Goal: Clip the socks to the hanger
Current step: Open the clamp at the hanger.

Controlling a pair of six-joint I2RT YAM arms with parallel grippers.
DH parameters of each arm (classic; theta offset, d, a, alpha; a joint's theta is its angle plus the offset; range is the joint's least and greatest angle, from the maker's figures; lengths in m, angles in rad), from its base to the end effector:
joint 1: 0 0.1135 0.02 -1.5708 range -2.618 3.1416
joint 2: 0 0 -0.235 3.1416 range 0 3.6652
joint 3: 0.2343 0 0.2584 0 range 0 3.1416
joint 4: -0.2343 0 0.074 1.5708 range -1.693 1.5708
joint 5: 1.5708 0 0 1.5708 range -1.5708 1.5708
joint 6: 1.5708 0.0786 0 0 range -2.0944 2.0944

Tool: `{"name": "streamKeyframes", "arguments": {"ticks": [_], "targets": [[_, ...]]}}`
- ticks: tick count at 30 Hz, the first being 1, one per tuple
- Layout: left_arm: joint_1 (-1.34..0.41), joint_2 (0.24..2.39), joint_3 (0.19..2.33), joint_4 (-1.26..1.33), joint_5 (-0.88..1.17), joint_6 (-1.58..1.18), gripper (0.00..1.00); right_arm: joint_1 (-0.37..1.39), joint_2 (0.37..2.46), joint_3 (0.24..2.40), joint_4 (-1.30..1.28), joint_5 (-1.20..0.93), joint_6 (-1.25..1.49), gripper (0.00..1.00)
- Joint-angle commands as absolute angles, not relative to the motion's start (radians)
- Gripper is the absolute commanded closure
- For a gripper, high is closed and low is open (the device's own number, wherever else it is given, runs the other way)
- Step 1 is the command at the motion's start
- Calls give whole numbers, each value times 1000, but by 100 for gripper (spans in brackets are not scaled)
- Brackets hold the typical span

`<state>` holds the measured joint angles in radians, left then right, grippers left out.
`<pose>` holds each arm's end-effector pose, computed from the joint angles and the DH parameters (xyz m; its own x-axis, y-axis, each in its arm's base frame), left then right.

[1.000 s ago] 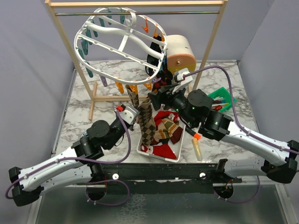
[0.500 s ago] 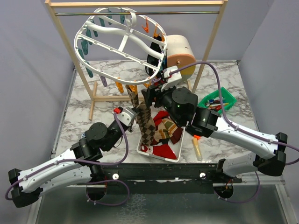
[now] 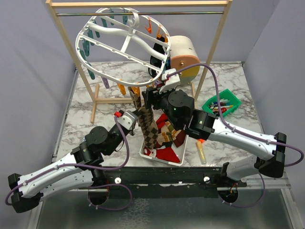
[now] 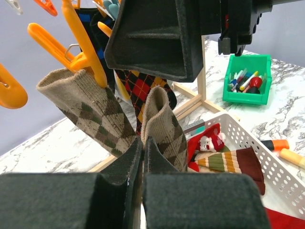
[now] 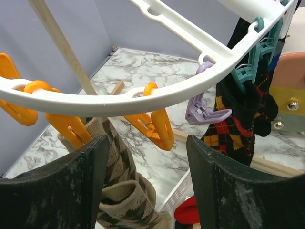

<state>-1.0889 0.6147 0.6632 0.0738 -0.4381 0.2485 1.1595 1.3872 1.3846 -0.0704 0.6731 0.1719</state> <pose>0.1316 -0.1797 0.3388 0.2042 0.0902 -0.9748 0.5747 0.7950 0.1940 0.1903 0.3138 0.3940 -0.1088 0.0851 -0.9904 -0.4562 0.8809 0.1258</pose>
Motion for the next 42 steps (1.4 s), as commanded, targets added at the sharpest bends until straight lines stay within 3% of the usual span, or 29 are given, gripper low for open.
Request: {"name": "streamKeyframes", "arguments": {"ticks": [1, 24, 42], "targets": [[-1095, 607, 652, 103, -457, 258, 100, 1169, 1410, 1415, -9, 725, 155, 30], [-1095, 606, 650, 106, -454, 258, 100, 1169, 1472, 1487, 8, 773, 144, 35], [-1095, 600, 646, 107, -456, 263, 100, 1169, 1479, 1502, 2, 761, 146, 56]]}}
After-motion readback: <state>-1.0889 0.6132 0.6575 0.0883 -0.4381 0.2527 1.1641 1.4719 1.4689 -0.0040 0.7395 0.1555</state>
